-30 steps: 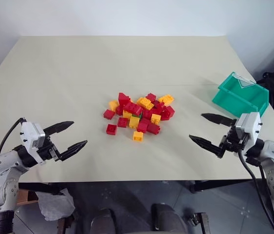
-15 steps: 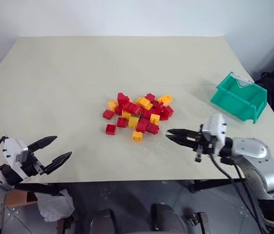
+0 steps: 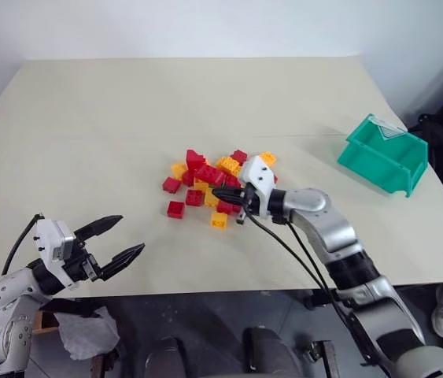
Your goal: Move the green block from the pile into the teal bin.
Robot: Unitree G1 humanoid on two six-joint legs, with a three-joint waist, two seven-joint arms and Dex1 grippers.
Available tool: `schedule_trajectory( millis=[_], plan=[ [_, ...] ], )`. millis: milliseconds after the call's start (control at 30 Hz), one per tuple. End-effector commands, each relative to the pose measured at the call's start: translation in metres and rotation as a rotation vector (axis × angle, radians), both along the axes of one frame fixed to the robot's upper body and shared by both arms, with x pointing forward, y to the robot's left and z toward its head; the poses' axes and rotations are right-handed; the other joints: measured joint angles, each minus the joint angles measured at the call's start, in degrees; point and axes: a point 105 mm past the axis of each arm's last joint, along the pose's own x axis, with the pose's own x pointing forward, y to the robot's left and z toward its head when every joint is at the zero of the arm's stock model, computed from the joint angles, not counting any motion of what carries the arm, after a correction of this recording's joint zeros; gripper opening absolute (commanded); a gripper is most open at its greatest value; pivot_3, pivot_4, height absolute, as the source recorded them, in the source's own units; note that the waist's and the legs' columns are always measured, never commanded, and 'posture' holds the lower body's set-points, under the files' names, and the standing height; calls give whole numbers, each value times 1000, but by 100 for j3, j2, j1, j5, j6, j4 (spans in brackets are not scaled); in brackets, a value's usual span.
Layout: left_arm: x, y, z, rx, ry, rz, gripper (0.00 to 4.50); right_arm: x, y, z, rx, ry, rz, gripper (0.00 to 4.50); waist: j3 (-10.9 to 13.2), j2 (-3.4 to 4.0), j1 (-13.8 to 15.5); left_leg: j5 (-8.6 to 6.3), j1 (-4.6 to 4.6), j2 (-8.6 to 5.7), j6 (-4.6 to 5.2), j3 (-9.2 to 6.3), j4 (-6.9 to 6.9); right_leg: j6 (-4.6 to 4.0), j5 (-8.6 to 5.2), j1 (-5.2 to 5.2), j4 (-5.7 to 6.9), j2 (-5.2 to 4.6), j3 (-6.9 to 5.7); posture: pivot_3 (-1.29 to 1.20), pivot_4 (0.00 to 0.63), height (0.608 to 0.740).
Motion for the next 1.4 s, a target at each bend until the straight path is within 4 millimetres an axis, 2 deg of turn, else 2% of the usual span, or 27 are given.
schedule_trajectory(
  millis=[33,167,267,367,467,633,767,933,1033,1067,1100,1133,1200,1400],
  plan=[
    [1,-5,11,-8,-42,-19,4500,23,8,10,-21,-73,-66,13,0,0,-98,1,0,1,-2,3,0,0,0,-10,14,0,0,0,150,740],
    [5,-5,12,-15,-46,-11,4500,47,10,16,-47,-98,-157,13,0,0,-235,4,-2,2,-7,12,-3,0,0,-30,45,-3,1,0,150,740],
    [7,-4,12,-23,-49,3,4500,54,18,23,-59,-131,-163,13,0,0,-310,4,-2,4,-8,12,-4,-1,0,-32,49,-3,1,0,150,740],
    [9,-2,13,-38,-53,23,4500,45,36,24,-67,-144,-70,13,0,1,-424,4,-3,4,-8,11,-9,0,0,-32,67,-3,1,0,150,740],
    [10,2,12,-42,-52,40,4500,29,52,17,-111,-148,50,13,1,2,-524,6,-3,4,-10,10,-16,0,0,-33,69,-3,1,0,150,740],
    [11,5,11,-50,-52,66,4500,1,62,1,-166,-146,205,13,1,2,-586,6,-2,5,-11,5,-22,0,-1,-33,73,-3,-2,0,150,740],
    [11,6,11,-53,-54,72,4500,-5,51,-2,-174,-155,199,13,1,2,-577,6,-2,4,-11,3,-15,0,-1,-31,73,-3,-2,0,150,740],
    [11,6,10,-53,-55,76,4500,2,14,9,-121,-188,113,13,1,1,-505,6,-3,4,-11,-3,-8,0,-1,-25,70,-3,-2,0,150,740],
    [10,6,9,-51,-55,73,4500,-3,0,16,-70,-149,117,13,1,1,-453,6,-3,3,-11,0,-8,0,-1,-25,62,-4,-2,0,150,740],
    [10,7,8,-36,-53,67,4500,-7,-14,19,-47,-102,116,13,1,1,-456,6,-3,4,-11,0,-11,0,-1,-26,62,-3,-2,0,150,740],
    [9,9,7,-21,-47,62,4500,-13,-34,20,-43,-72,107,365,2,3,-424,7,-2,4,-12,0,-12,-1,-1,-27,62,-2,-2,0,150,740],
    [9,11,6,-12,-43,58,4500,-18,-47,21,-45,-54,101,556,2,3,-399,8,-3,4,-14,0,-18,-1,-1,-29,62,-2,-2,0,150,740],
    [9,15,4,10,-38,59,4500,-26,-69,18,-74,-30,78,1238,2,3,-338,7,-4,3,-14,-1,-21,-1,-2,-29,45,-2,-3,0,150,740],
    [8,20,4,26,-38,48,4500,-46,-105,2,-141,32,46,3260,2,2,-244,6,-3,4,-13,16,-23,-1,-2,-29,12,-2,-3,0,150,740]
  ],
)
